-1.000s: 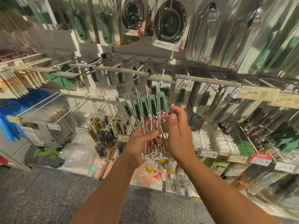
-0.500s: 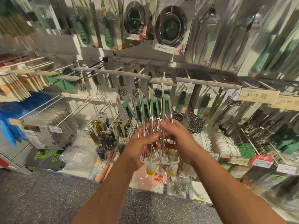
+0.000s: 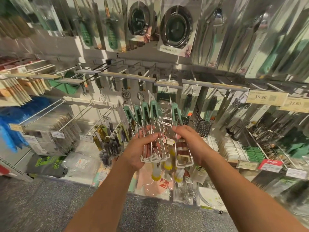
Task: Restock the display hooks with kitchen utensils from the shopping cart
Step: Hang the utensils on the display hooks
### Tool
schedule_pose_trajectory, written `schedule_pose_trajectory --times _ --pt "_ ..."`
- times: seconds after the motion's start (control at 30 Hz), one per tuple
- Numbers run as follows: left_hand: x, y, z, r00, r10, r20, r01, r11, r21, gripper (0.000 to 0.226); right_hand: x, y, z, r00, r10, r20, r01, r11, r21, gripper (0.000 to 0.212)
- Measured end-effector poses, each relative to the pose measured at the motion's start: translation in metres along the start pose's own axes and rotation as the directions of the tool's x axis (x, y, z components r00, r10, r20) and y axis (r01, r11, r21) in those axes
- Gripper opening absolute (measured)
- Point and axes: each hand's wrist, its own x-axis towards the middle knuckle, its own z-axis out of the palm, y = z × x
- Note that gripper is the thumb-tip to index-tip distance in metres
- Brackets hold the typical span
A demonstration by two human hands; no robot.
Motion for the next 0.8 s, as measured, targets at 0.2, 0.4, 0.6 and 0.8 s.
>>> schedule_pose_trajectory --times 0.2,0.4,0.6,0.8 --pt "0.007 0.006 -0.001 0.999 0.019 -0.037 -0.017 0.999 0.045 0.074 0.000 -0.001 0.011 0.996 -0.041 -0.085 0.031 0.994 -0.109 0.102" --pt "0.008 0.009 -0.003 0.999 -0.006 -0.045 0.009 0.998 0.061 0.075 0.003 -0.006 0.022 0.988 0.018 -0.150 -0.021 0.999 -0.024 0.108" --pt "0.010 0.020 -0.015 0.998 -0.048 -0.039 0.050 0.997 0.055 0.070 0.021 -0.005 0.027 0.981 0.036 -0.192 -0.038 0.999 -0.005 0.141" --pt "0.015 0.029 -0.023 0.996 -0.057 -0.063 0.064 0.992 0.106 0.065 0.030 -0.010 0.033 0.976 -0.002 -0.219 0.009 0.999 0.033 0.122"
